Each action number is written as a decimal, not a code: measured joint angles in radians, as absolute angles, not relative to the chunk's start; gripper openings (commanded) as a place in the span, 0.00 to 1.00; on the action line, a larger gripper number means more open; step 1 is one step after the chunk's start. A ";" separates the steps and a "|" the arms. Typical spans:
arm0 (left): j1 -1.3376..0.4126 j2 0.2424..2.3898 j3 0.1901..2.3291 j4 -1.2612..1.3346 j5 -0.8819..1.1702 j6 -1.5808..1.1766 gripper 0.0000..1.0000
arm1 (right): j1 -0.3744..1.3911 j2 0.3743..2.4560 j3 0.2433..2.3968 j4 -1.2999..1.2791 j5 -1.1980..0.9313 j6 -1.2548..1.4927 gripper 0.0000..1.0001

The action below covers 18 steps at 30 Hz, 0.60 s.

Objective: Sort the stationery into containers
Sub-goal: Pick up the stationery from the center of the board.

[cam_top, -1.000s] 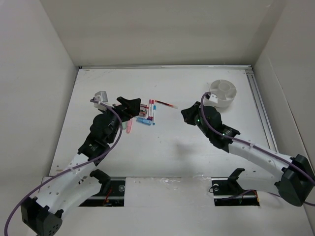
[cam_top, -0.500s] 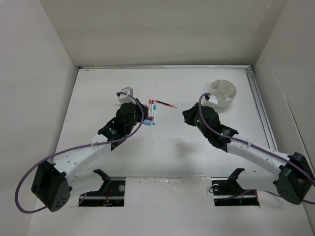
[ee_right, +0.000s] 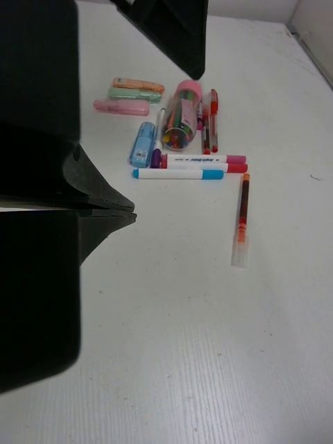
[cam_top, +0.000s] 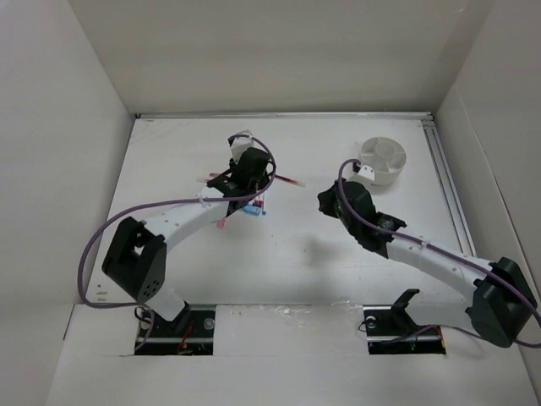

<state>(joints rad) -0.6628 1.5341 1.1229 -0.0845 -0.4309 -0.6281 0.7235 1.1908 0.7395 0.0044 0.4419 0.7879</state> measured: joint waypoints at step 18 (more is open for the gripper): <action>-0.610 1.392 0.854 -0.042 -0.456 -0.730 0.51 | 0.705 1.390 0.811 -0.014 0.299 0.775 0.02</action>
